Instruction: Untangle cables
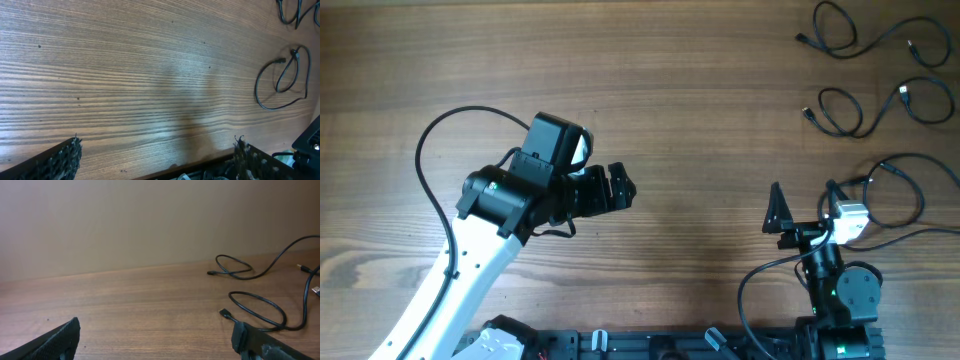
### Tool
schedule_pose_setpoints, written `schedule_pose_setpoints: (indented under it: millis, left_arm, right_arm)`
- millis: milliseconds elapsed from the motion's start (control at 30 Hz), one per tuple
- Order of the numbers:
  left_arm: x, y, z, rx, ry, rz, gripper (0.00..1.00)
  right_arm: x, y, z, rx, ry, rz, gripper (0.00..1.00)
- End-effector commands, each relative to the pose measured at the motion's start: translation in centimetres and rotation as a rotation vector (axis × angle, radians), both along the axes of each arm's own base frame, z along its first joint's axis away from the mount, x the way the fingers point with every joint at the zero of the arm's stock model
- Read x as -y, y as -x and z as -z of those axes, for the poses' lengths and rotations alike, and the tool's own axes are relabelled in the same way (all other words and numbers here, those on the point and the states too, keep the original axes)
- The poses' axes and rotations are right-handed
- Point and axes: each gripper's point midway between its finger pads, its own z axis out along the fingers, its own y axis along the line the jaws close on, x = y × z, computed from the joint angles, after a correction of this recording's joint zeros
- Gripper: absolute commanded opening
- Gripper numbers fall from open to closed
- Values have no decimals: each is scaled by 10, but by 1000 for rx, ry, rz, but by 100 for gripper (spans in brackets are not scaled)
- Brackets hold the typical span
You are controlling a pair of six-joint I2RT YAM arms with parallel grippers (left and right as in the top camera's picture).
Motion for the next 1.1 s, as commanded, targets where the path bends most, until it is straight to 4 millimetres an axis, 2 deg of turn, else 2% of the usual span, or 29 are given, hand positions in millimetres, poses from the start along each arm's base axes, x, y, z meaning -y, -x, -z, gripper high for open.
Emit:
schedule_pose_setpoints:
  millis: [0,100,200,233,500,600,1067]
  left_arm:
    - [1,-4,-5,24,-6,13,100]
    - [1,-4,-5,24,-5,13,100]
    - [1,-4,-5,24,-5,13,100]
    - [1,-4,-5,24,-5,13,100]
    - [1,-4,-5,24,-5,13,100]
    - [1,-4,-5,24,-5,13,100]
    - [1,-4,-5,24,-5,13,100]
  right_arm:
    - [3,0,-3,11,-24,17,100]
    - [10,0,-4,17,11,55,100]
    - [3,0,-1,28,222,13,99]
    - [4,0,-1,28,237,18,100]
    - [4,0,-1,27,234,21,100]
    - [8,0,-2,22,177,43,100]
    - [4,0,-3,26,159,21,100]
